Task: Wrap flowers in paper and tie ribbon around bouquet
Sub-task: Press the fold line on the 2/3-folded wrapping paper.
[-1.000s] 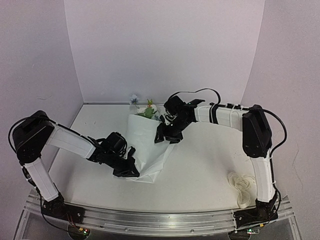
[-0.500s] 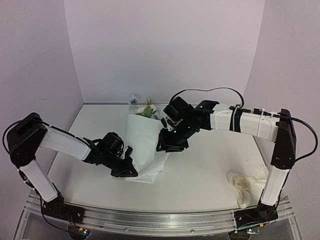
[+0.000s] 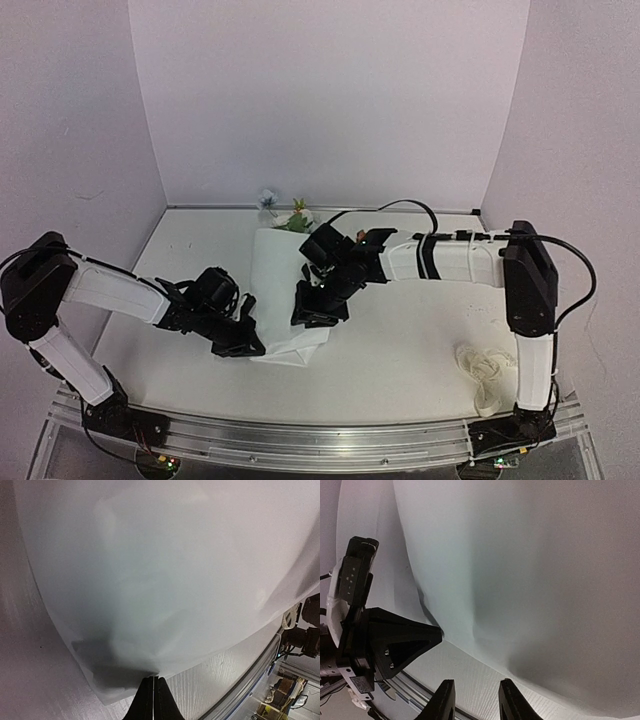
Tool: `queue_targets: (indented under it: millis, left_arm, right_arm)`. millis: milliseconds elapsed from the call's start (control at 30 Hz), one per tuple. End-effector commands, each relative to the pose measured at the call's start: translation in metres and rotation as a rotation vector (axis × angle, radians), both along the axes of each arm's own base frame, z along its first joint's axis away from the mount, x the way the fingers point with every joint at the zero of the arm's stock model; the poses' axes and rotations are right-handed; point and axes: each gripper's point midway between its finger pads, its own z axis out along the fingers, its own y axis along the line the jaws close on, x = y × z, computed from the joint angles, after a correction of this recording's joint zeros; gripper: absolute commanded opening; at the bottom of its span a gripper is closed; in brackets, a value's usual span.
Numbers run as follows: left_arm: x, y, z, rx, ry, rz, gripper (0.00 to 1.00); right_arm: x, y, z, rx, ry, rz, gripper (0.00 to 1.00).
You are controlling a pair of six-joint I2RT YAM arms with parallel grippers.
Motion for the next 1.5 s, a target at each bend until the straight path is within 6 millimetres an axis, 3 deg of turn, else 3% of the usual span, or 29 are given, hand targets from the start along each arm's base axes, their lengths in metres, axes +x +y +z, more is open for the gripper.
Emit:
queue_targets:
  millis: [0,467,800,1167,1467]
  left_arm:
    - [0.000,0.010,-0.006,0.034,-0.008,0.004,0.04]
    - [-0.009,0.018,-0.030,0.066,0.068,0.031,0.00]
    - [-0.014,0.022,-0.039,0.061,0.114,0.046,0.00]
    - [-0.017,0.029,-0.047,0.078,0.142,0.056,0.00]
    - [-0.019,0.033,-0.053,0.091,0.159,0.065,0.00]
  right_arm:
    - [-0.001,0.027,0.016,0.088,-0.007,-0.003,0.31]
    - [-0.024,0.067,-0.012,0.173,0.087,0.069,0.29]
    - [-0.031,0.073,-0.045,0.160,0.109,0.093,0.26]
    - [-0.033,0.051,-0.082,0.071,0.114,0.072,0.24]
    - [-0.018,0.033,-0.086,0.091,0.123,0.007,0.23]
